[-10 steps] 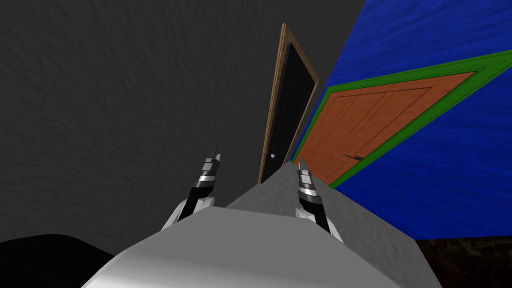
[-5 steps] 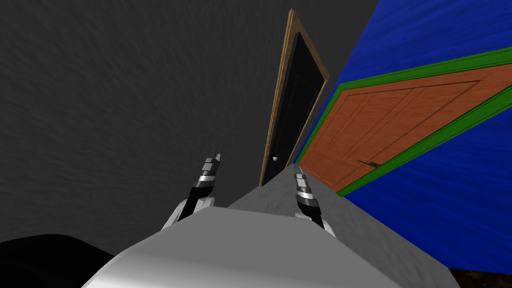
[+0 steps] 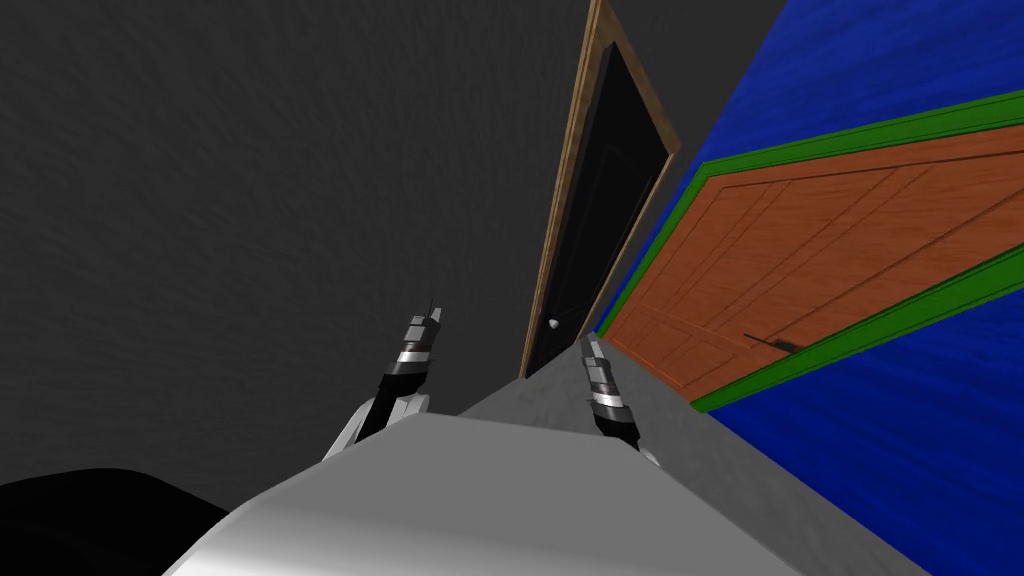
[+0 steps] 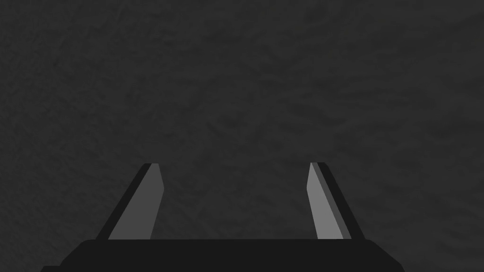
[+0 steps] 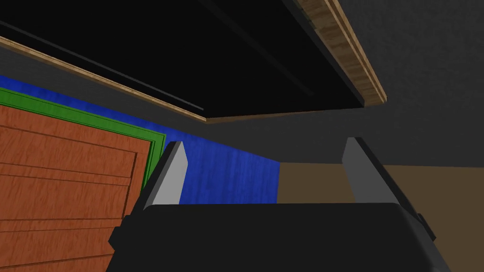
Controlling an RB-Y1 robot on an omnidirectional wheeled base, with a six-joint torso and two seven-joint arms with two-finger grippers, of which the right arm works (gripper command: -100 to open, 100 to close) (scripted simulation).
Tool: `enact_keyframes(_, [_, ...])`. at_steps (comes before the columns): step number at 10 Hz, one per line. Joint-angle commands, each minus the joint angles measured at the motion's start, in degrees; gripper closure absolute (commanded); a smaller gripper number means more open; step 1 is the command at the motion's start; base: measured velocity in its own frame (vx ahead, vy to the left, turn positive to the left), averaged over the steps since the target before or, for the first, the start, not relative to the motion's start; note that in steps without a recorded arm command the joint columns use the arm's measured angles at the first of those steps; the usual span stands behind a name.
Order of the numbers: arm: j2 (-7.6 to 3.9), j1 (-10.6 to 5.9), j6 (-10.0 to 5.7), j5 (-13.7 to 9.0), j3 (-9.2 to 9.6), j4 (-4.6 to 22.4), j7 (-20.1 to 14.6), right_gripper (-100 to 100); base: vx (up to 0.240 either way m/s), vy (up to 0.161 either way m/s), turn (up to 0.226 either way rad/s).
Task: Pull the door open
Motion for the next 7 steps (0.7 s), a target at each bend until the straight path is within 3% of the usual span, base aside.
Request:
enact_keyframes(1, [0.06,0.25,-1.19,1.23,0.08,2.06,2.21,-100,0.101,-0.048,0.109])
enact_keyframes(7, [0.05,1.41,-5.60,5.42,-0.06,9.70,9.48,-100,0.081,-0.055,0.109])
